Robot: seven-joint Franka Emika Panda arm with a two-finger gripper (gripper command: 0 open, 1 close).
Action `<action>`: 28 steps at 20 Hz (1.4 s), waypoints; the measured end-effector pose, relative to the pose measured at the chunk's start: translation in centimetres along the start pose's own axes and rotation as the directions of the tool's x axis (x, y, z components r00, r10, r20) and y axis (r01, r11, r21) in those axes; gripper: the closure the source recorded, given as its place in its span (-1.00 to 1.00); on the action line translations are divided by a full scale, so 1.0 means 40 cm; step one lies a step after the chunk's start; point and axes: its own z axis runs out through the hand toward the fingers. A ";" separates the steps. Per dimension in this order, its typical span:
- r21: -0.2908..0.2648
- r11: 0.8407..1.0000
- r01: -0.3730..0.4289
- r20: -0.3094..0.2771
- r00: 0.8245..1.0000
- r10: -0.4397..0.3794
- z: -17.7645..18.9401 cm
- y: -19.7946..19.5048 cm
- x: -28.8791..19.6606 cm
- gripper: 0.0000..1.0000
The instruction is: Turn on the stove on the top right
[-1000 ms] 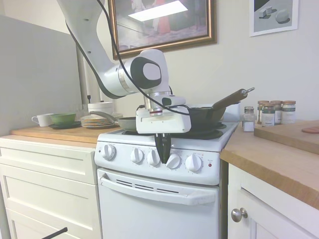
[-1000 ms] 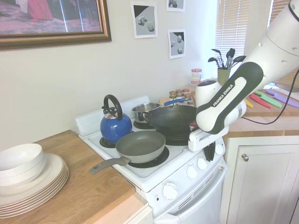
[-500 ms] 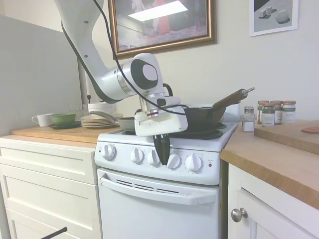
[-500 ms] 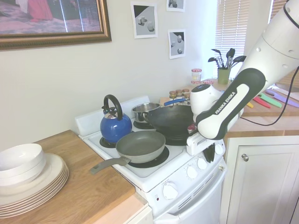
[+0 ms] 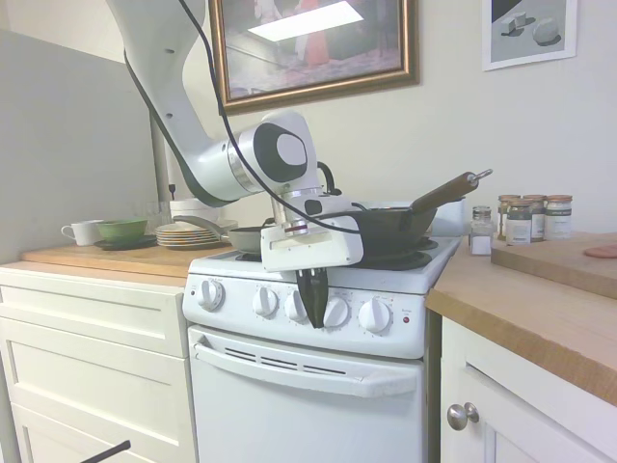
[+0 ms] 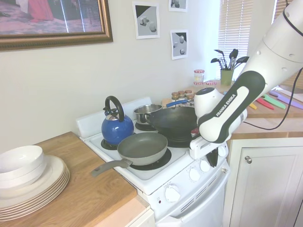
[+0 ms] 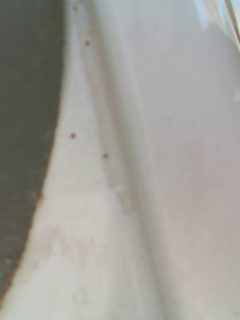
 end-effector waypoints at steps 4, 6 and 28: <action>0.042 0.999 0.021 0.005 1.000 -0.021 -0.054 -0.002 -0.009 1.00; 0.063 0.998 0.028 -0.003 1.000 -0.028 -0.089 0.004 -0.025 1.00; 0.153 0.986 0.064 0.031 0.997 -0.070 -0.228 0.111 -0.156 -1.00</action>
